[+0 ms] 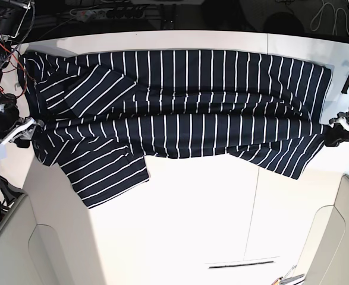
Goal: Fold the T-shirt properly
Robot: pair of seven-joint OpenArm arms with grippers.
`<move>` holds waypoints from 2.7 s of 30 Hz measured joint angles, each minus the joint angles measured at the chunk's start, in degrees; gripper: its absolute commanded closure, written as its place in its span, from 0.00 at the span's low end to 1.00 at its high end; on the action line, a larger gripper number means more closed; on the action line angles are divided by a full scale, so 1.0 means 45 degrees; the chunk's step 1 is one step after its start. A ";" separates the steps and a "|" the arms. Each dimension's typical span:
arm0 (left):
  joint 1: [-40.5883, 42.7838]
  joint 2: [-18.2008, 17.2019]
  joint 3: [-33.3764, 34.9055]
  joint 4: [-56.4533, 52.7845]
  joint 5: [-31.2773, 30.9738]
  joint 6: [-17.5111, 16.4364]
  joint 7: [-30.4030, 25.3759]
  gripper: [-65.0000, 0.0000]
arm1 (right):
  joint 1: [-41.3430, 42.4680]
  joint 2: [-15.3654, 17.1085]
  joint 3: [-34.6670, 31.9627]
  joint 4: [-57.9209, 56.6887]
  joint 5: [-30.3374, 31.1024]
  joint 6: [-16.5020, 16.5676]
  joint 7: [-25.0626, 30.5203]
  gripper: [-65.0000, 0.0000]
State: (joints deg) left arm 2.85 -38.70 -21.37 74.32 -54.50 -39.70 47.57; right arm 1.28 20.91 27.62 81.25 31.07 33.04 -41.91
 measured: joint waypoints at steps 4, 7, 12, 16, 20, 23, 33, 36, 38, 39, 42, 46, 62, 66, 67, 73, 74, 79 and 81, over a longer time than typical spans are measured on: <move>0.0000 0.0097 0.0000 0.0000 -0.0005 0.0000 0.0005 1.00 | -0.0005 0.0015 0.0005 0.0000 -0.0947 -0.0393 0.1185 0.39; 0.0000 0.0092 -0.0005 0.0000 0.0000 0.0000 0.0005 1.00 | 0.0000 0.0010 0.0005 0.0000 -0.1151 -0.0393 0.1384 0.39; 0.0000 0.0097 -0.0005 0.0000 -0.0005 0.0000 0.0505 0.57 | 0.0000 0.0010 0.0000 0.0000 -0.1151 -0.0393 0.1593 0.39; 0.0000 0.0087 -0.0005 0.0000 -0.0189 0.0000 0.0753 0.55 | 0.0379 0.0010 0.0005 -0.0277 -0.1151 -0.0393 0.1656 0.39; 0.0000 0.0097 -0.0384 0.0000 -0.0170 0.0000 -0.0437 0.55 | 0.1127 0.0010 0.0000 -0.1307 -0.1117 -0.0384 0.1987 0.39; -0.0233 0.0073 -0.0787 0.0000 -0.0117 0.0010 -0.0821 0.55 | 0.1753 0.0010 0.0010 -0.2414 -0.1117 -0.0432 0.2195 0.39; -0.1671 0.0102 0.0160 -0.0452 0.2322 0.0107 -0.2725 0.42 | 0.4099 0.0015 -0.0423 -0.5173 -0.0787 -0.0364 0.2535 0.39; -0.2161 0.0214 0.0656 -0.1360 0.2851 0.0248 -0.2977 0.42 | 0.4532 0.0010 -0.0947 -0.5654 -0.0967 -0.0301 0.2749 0.39; -0.2676 0.0423 0.0884 -0.2191 0.3079 0.0243 -0.3084 0.42 | 0.4692 0.0019 -0.1350 -0.5984 -0.1025 -0.0350 0.2929 0.39; -0.2968 0.0559 0.0957 -0.2623 0.3167 0.0243 -0.3123 0.42 | 0.4736 0.0015 -0.1559 -0.6169 -0.1112 -0.0340 0.3060 0.39; -0.3653 0.0840 0.1093 -0.3793 0.3201 0.0131 -0.3361 0.42 | 0.4765 -0.0024 -0.2176 -0.6523 -0.1389 -0.0282 0.3696 0.39; -0.4187 0.1088 0.1088 -0.4901 0.3235 0.0053 -0.3585 0.42 | 0.4765 -0.0019 -0.2735 -0.7140 -0.1914 -0.0321 0.4133 0.39; -0.4420 0.1719 0.1297 -0.6475 0.4765 0.0437 -0.4546 0.42 | 0.4760 -0.0019 -0.2885 -0.7907 -0.2113 -0.0301 0.4352 0.39; -0.4459 0.1671 0.2079 -0.6470 0.4716 0.0452 -0.4687 0.42 | 0.4765 -0.0024 -0.2885 -0.7907 -0.1768 -0.0141 0.4352 0.39; -0.4464 0.1656 0.2346 -0.6470 0.4639 0.0481 -0.4692 0.42 | 0.4765 -0.0024 -0.2885 -0.7907 -0.1695 -0.0141 0.4352 0.39; -0.4498 0.1661 0.3104 -0.6470 0.4580 0.0481 -0.5197 0.42 | 0.4765 -0.0301 -0.2885 -0.7907 -0.1661 -0.0136 0.4357 0.39; -0.4498 0.1661 0.3128 -0.6470 0.4580 0.0481 -0.5197 0.42 | 0.4765 -0.0364 -0.2885 -0.7907 -0.1661 -0.0131 0.4357 0.39; -0.4522 0.1656 0.3133 -0.6470 0.4585 0.0189 -0.5149 0.42 | 0.4770 -0.0646 -0.2885 -0.7907 -0.1622 -0.0126 0.4415 0.39; -0.4527 0.1656 0.3133 -0.6470 0.4580 0.0146 -0.5100 0.42 | 0.4794 -0.0821 -0.2885 -0.7907 -0.1627 -0.0092 0.4464 0.39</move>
State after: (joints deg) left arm -17.52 -31.24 -7.27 45.21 -33.89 -39.05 24.62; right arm 22.85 17.21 14.63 45.67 23.75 32.62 -21.82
